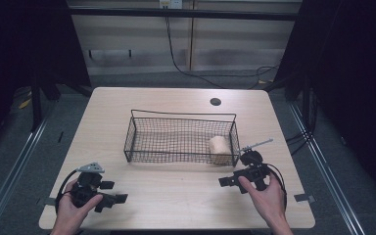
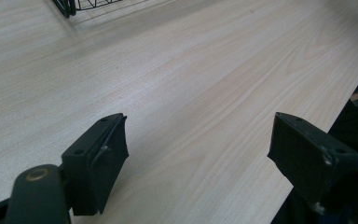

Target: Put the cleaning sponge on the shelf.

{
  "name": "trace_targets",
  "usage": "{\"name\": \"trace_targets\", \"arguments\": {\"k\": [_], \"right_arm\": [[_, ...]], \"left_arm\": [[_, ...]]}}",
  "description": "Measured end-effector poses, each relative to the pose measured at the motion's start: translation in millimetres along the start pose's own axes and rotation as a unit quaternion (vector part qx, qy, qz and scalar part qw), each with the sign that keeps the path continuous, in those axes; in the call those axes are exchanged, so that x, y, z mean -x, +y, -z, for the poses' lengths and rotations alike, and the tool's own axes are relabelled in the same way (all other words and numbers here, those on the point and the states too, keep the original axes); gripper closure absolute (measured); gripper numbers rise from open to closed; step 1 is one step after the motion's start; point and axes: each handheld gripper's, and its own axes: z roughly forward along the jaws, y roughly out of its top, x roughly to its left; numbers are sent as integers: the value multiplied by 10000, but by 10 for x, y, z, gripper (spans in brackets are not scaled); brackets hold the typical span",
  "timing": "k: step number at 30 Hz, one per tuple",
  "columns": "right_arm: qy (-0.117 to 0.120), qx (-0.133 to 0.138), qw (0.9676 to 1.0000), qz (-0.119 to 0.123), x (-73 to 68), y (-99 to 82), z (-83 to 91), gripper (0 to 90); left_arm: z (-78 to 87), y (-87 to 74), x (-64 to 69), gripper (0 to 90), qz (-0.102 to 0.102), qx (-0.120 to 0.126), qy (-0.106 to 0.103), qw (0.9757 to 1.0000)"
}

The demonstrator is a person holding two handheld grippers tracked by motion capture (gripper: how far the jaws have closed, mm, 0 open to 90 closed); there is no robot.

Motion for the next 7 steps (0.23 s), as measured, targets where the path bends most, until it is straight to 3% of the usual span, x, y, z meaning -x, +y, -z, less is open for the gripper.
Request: {"name": "trace_targets", "arguments": {"k": [7], "right_arm": [[-119,58,9999,27,143,-130,-135,251]], "left_arm": [[-7,-3,-14,189,66,7,15,10000]]}}
